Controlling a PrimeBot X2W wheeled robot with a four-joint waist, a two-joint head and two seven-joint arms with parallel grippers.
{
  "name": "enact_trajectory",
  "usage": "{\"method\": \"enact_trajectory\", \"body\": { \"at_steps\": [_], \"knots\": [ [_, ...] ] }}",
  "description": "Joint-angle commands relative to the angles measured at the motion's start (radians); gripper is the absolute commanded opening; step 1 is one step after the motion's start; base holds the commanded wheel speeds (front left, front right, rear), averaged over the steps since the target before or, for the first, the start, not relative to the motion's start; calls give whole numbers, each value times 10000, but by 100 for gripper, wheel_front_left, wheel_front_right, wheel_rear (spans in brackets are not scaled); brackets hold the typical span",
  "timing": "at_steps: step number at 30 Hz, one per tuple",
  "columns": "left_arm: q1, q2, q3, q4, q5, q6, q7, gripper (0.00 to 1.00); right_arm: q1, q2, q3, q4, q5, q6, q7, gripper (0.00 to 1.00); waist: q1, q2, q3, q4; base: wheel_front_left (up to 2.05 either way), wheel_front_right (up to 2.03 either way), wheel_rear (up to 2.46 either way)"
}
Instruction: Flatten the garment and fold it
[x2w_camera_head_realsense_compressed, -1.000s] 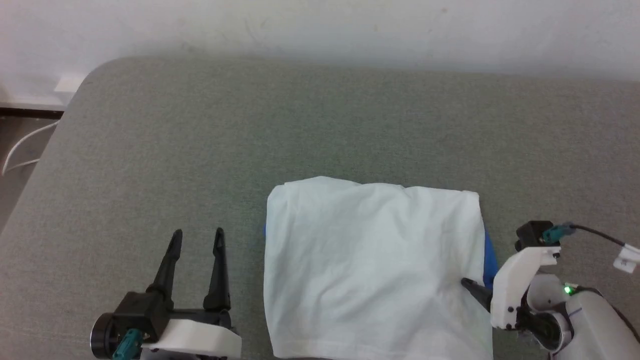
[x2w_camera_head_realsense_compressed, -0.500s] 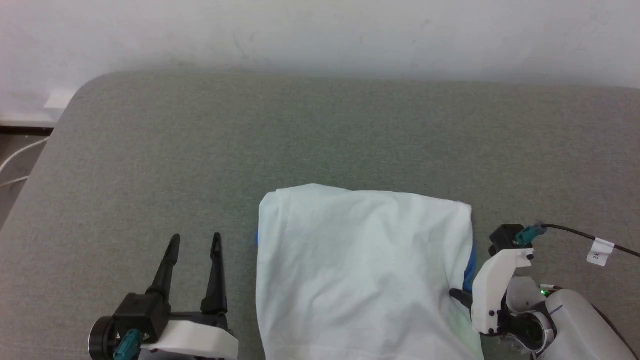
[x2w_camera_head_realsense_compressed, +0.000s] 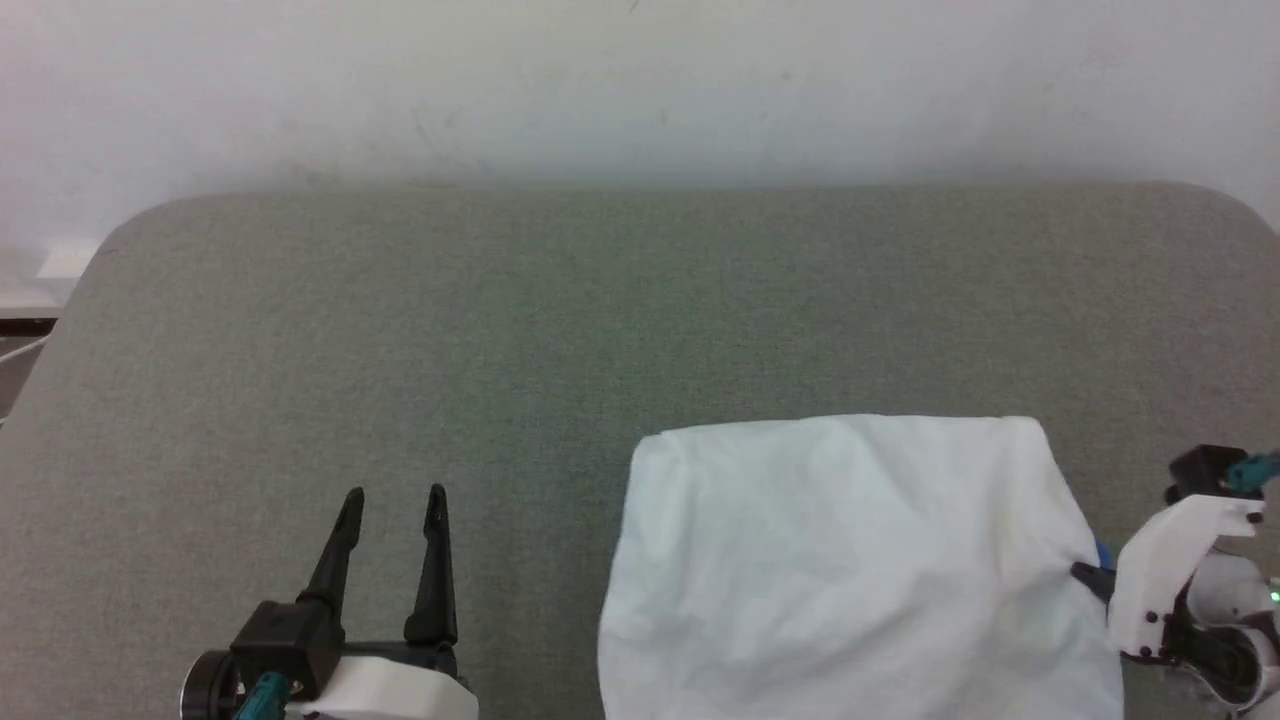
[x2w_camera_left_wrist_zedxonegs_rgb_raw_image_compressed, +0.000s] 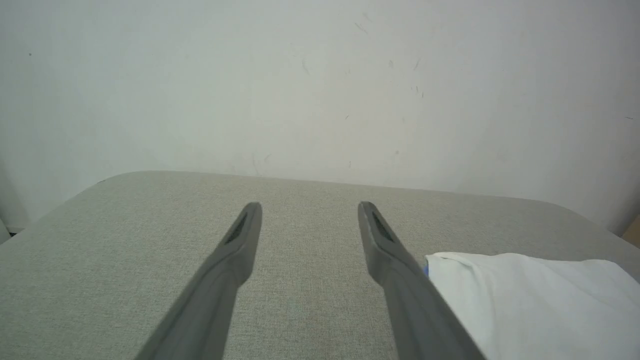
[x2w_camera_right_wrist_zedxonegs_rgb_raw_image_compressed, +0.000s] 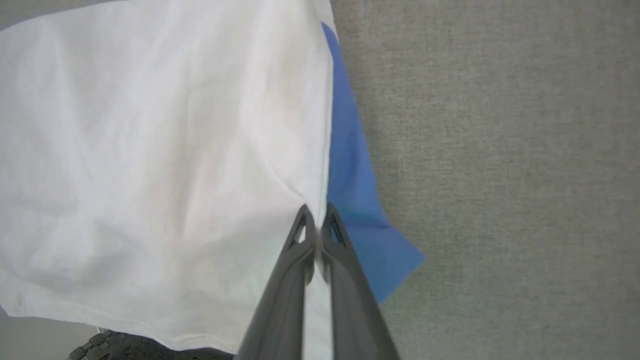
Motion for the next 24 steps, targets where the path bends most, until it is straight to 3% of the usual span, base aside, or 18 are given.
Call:
{"method": "enact_trajectory", "body": {
  "at_steps": [1, 9, 12, 16, 24],
  "knots": [
    [141, -25, 14, -19, 37, 52, -36, 100, 117, -37, -173, -173, -123, -9, 72, 0, 1, 0, 26, -70, 0, 0, 0],
    [98, -19, -42, 73, -24, 36, -38, 100, 461, 673, 13, -2170, 259, -9, 1111, 0, 1, 0, 7, -114, 0, 0, 0],
    [40, 5, -99, 133, -1, 16, -38, 100, 678, 1307, 388, -3391, 1591, -9, 1828, 0, 1, 0, -44, -23, 0, 0, 0],
    [-29, 20, -142, 205, -3, 24, -34, 100, 932, 1646, 1004, -4489, 2498, -9, 2528, 0, 1, 0, -107, 91, 0, 0, 0],
    [-255, 10, -299, 312, -27, -33, 1, 100, 371, 2664, 2334, -4153, 2702, -9, 1849, 0, 1, 0, 26, 456, 0, 0, 0]
  ]
}}
